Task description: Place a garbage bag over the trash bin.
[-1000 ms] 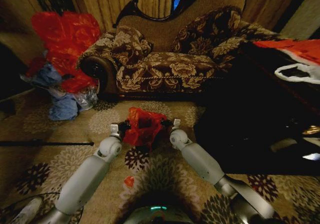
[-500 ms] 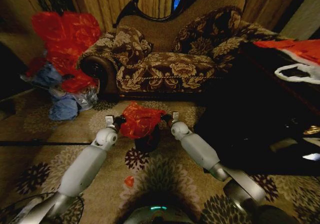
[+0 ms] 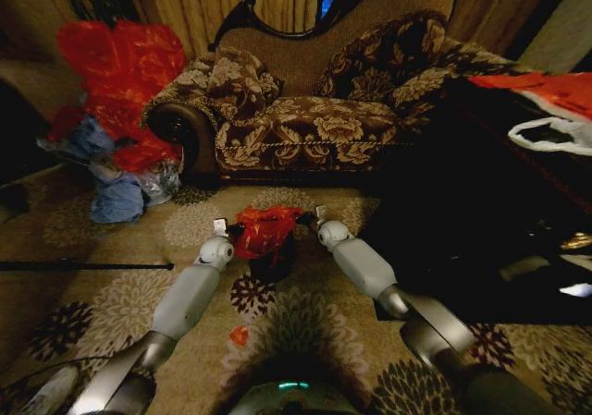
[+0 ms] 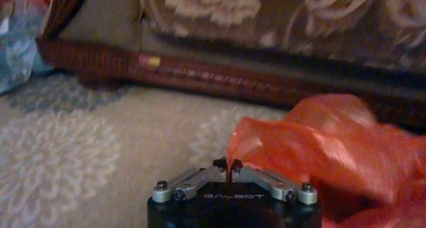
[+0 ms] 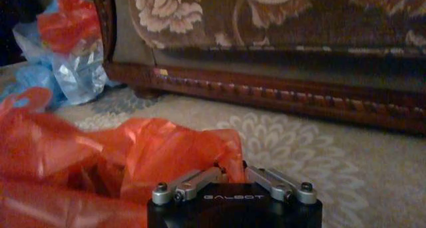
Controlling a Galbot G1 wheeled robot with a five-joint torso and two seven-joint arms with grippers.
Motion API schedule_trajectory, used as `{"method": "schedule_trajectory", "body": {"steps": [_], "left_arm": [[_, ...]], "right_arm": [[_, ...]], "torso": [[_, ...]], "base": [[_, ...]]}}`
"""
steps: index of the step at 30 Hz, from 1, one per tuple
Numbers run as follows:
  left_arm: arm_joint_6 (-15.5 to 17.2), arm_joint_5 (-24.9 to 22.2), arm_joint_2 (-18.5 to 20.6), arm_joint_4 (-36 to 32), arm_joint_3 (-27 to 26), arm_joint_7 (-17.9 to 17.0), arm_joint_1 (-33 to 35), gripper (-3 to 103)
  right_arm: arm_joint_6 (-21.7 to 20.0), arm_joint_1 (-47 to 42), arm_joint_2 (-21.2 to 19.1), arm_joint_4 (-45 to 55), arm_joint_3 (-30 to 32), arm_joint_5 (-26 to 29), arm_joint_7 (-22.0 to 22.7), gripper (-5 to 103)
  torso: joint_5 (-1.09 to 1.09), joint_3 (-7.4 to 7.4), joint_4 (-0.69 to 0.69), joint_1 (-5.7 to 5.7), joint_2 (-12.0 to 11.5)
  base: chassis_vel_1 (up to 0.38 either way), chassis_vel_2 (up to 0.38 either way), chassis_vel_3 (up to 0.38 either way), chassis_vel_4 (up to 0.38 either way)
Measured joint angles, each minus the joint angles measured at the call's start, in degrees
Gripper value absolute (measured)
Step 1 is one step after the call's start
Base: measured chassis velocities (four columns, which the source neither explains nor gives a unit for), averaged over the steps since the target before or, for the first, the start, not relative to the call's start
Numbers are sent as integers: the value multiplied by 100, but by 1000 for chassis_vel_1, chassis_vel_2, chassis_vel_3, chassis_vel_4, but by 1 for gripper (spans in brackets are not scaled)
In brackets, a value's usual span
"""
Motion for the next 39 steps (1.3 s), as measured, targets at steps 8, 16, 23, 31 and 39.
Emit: {"method": "schedule_trajectory", "body": {"steps": [8, 16, 23, 31, 39], "left_arm": [[-187, 54, -118, 193, -92, -608, -140, 0], [-187, -68, -28, -137, -214, -953, 135, 0], [67, -203, 77, -235, -298, -1104, 301, 0], [105, -248, 217, -690, -422, -1087, 645, 0], [62, -226, 247, -1217, -419, -1042, 962, 0]], "right_arm": [[16, 208, 413, -605, 156, -83, 313, 0], [-201, -31, 4, 8, 30, -53, 570, 0], [-337, -192, -247, 207, 40, -6, 576, 0], [-518, -572, -554, 1004, 43, 150, 737, -2], [-871, -1072, -893, 2379, -31, 1648, 1956, 25]], "torso": [[-1, 0, 1, 0, 0], [1, 0, 0, 0, 0], [0, 0, 0, 0, 0], [-1, 0, 0, 0, 0], [0, -1, 1, 0, 0]], "base": [[0, 0, 0, 0], [0, 0, 0, 0], [0, 0, 0, 0], [0, 0, 0, 0], [0, 0, 0, 0]]}}
